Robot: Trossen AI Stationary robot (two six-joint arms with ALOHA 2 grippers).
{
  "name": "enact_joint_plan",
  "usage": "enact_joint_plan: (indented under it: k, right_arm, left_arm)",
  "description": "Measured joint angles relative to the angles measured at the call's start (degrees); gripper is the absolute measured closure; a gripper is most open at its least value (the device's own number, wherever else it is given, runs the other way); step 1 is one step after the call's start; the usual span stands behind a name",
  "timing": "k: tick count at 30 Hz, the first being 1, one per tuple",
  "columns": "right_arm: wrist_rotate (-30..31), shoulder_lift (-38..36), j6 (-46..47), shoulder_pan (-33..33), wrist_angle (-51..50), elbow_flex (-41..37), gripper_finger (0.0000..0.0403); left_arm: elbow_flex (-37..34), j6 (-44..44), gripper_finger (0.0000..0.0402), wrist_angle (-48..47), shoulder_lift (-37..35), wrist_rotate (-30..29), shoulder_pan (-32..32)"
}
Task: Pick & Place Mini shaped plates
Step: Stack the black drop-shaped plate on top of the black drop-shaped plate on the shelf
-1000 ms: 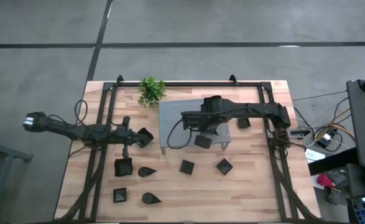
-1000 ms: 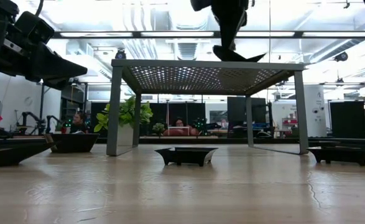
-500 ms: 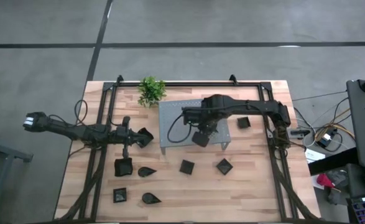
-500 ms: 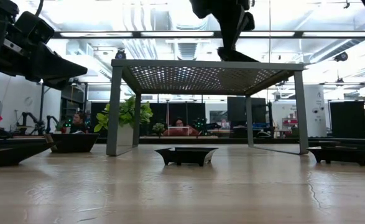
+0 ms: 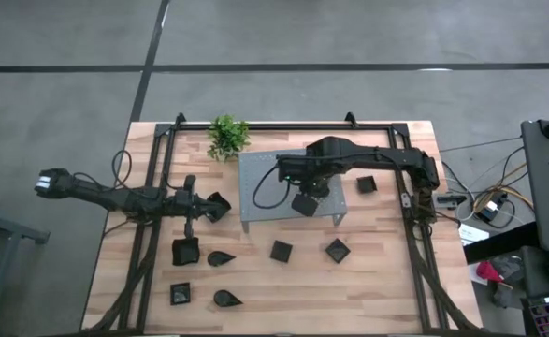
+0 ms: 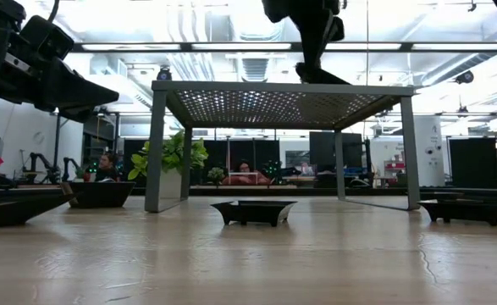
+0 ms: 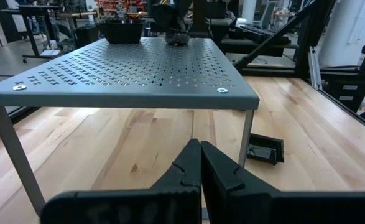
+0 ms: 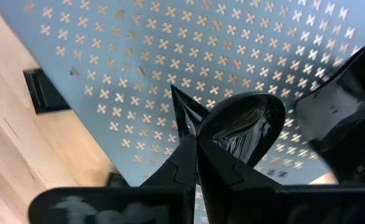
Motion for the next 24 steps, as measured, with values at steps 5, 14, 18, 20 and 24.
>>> enact_joint_plan:
  k: [5, 14, 18, 20, 24]
  right_arm:
    - [3.01, -1.5, -4.76, 2.32, 0.0, -0.02, 0.0394]
    - [7.08, -2.98, -13.11, 6.81, 0.02, -0.04, 0.0394]
    - [8.62, -2.98, -23.92, 10.35, 0.04, -0.35, 0.0394]
    - [10.02, -2.93, -28.76, 12.09, -0.01, -0.98, 0.0394]
    - [13.66, -2.85, -30.15, 14.32, 0.0, -2.27, 0.0394]
  left_arm:
    - [0.0, 0.0, 0.0401, 0.0, 0.0, -0.01, 0.0]
    - [0.0, 0.0, 0.0401, -0.02, 0.0, 0.0, -0.01]
    - [0.0, 0.0, 0.0401, -0.04, -0.01, -0.02, 0.0]
    - [0.0, 0.0, 0.0401, -0.04, -0.01, -0.01, -0.01]
    - [0.0, 0.0, 0.0401, -0.07, 0.0, 0.0, 0.0]
